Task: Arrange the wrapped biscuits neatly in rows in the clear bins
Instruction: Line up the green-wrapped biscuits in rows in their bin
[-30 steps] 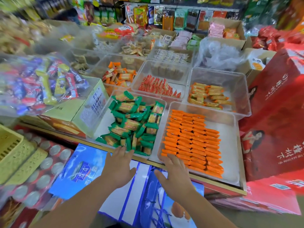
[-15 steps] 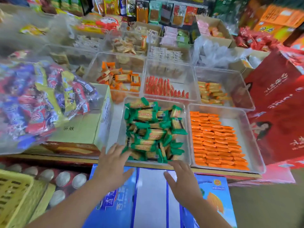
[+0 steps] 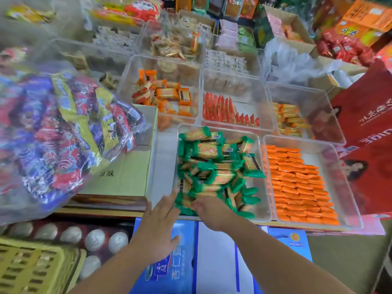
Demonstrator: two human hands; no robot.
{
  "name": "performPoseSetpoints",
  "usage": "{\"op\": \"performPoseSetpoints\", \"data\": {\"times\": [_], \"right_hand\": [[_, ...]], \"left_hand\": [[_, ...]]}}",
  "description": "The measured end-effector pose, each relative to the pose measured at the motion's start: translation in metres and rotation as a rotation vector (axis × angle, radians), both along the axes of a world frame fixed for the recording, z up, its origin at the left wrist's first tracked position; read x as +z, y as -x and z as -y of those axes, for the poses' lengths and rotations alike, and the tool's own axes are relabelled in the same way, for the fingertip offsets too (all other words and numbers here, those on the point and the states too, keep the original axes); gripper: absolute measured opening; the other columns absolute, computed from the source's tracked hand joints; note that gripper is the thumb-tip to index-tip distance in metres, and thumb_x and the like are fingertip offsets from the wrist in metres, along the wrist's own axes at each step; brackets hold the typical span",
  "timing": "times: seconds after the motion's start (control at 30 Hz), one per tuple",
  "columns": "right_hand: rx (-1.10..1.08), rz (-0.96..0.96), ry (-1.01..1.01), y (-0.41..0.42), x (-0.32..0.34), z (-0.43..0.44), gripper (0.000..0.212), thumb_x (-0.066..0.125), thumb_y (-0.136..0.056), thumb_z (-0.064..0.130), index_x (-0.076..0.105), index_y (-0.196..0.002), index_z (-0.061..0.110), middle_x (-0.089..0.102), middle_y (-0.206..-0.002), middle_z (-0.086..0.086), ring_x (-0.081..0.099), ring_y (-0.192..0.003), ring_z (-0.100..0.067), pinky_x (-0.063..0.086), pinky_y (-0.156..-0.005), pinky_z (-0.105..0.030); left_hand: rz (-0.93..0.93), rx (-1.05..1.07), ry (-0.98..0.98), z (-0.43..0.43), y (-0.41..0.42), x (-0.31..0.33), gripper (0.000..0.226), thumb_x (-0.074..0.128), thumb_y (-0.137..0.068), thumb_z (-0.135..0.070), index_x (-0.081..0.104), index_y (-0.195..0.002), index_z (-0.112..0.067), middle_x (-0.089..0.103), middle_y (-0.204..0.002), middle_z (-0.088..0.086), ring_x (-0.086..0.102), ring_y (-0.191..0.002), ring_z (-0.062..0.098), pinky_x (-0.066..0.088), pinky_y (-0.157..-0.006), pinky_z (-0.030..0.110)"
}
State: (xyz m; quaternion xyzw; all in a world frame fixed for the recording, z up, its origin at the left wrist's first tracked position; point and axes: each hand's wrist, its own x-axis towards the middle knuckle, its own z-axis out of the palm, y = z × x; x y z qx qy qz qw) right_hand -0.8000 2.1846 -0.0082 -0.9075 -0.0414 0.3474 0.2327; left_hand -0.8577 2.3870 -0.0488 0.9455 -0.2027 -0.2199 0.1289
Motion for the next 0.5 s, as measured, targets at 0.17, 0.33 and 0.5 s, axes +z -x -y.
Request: {"op": "performPoseSetpoints", "data": {"times": [0.17,0.33,0.5], "right_hand": [[0.165,0.103,0.051,-0.016,-0.017,-0.003,0.023,0.047,-0.100,0.027,0.061,-0.114,0.017,0.062,-0.115,-0.008,0.057,-0.105,-0.029,0.048,-0.084,-0.037],[0.226,0.205,0.230,-0.025,-0.017,0.020,0.068,0.052,-0.092,0.050,0.028,-0.154,0.036,0.045,-0.152,0.005,0.047,-0.134,-0.024,0.043,-0.107,-0.044],[0.154,0.279,0.298,-0.025,-0.020,0.045,0.061,0.054,-0.091,0.053,0.045,-0.145,0.027,0.056,-0.140,0.003,0.052,-0.126,-0.023,0.043,-0.105,-0.036]], "left_hand": [[-0.013,0.074,0.097,0.003,0.003,-0.005,0.055,0.053,-0.094,-0.050,0.039,-0.141,-0.025,-0.049,-0.150,-0.014,-0.011,-0.155,0.016,0.002,-0.124,0.051],[-0.021,0.102,0.154,0.005,0.003,-0.004,0.048,0.053,-0.094,-0.047,0.040,-0.137,-0.029,-0.044,-0.154,-0.019,-0.011,-0.154,0.010,-0.004,-0.125,0.045],[0.010,0.095,0.181,0.009,0.003,-0.004,0.050,0.055,-0.094,-0.046,0.044,-0.138,-0.027,-0.034,-0.160,-0.019,-0.003,-0.154,0.008,-0.003,-0.125,0.043]]}}
